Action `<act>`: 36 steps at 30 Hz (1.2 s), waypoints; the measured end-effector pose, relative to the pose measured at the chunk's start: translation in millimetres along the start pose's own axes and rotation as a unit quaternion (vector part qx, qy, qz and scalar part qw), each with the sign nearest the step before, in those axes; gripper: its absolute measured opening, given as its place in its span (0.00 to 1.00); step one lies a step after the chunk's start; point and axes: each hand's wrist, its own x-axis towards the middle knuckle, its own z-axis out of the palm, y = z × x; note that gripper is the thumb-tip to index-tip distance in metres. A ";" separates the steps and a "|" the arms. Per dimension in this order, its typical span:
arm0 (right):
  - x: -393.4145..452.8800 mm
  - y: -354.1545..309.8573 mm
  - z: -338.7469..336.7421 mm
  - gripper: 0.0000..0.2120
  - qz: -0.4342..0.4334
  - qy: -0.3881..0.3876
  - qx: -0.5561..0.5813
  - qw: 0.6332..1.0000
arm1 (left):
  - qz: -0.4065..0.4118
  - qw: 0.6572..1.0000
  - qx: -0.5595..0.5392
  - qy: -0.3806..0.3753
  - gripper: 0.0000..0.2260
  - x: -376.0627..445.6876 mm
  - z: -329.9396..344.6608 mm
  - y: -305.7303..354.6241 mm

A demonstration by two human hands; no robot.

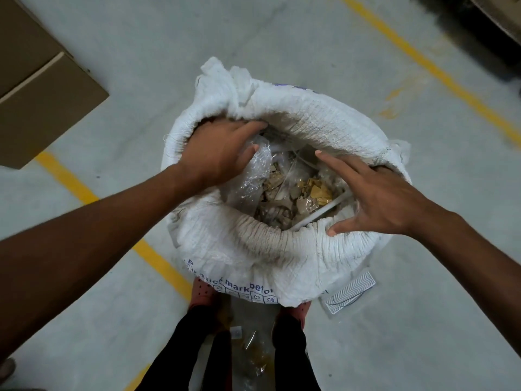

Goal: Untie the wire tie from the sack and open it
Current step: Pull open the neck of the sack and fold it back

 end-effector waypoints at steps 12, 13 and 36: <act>41.9 0.5 -32.1 0.69 0.071 0.008 0.011 0.997 | -0.160 0.975 -0.079 -0.135 0.38 -101.7 22.6 25.0; 43.1 1.0 -34.5 0.70 0.074 0.002 0.010 0.997 | -0.175 0.971 -0.080 -0.145 0.44 -103.6 18.8 24.2; 23.7 -16.6 -30.2 0.78 0.046 -0.130 -0.105 0.985 | -0.017 0.979 -0.158 -0.128 0.55 -7.5 -0.9 15.1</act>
